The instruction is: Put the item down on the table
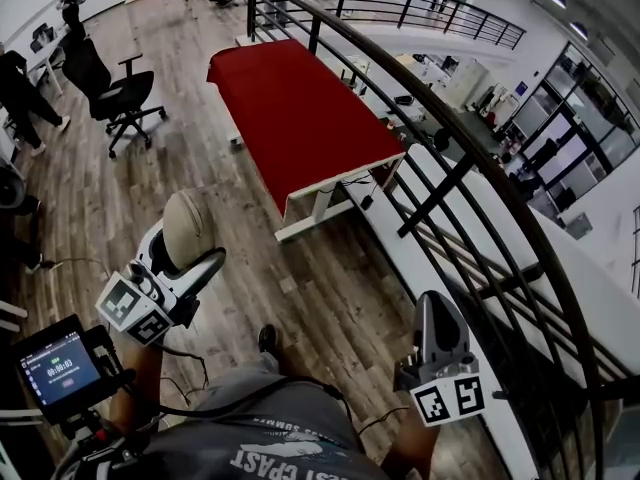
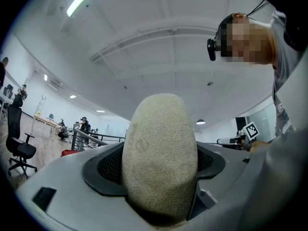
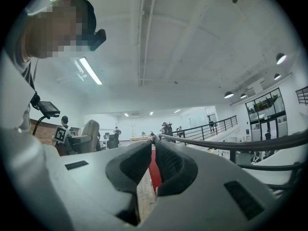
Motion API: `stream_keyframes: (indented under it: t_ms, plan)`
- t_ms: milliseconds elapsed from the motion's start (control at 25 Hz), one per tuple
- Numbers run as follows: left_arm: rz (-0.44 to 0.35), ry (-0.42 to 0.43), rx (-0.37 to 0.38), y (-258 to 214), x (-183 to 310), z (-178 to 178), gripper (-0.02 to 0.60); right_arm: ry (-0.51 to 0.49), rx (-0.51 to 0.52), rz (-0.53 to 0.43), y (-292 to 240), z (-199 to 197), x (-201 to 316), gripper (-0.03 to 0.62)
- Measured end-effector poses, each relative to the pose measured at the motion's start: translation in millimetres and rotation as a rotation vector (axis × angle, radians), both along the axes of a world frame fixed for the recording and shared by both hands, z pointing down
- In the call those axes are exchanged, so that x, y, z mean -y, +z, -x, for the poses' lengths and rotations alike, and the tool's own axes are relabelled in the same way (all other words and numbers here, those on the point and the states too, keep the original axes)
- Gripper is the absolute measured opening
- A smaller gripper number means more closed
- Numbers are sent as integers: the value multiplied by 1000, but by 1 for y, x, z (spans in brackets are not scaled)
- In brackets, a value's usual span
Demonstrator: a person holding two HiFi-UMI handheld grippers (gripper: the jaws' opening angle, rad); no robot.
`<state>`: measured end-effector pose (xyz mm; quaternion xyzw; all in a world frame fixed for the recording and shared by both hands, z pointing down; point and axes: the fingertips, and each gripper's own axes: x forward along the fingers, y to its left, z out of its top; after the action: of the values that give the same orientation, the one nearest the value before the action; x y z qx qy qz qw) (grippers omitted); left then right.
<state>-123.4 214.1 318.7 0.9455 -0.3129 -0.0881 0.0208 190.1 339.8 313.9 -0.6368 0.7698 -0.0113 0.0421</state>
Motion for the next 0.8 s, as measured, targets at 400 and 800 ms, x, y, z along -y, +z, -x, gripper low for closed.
stream_keyframes:
  t_ms: [400, 800]
  plan:
    - [-7, -1, -34, -12, 154, 26, 390, 33, -32, -26, -27, 22, 133, 15]
    - [-16, 15, -34, -7, 260, 15, 390, 80, -28, -22, -13, 10, 217, 15]
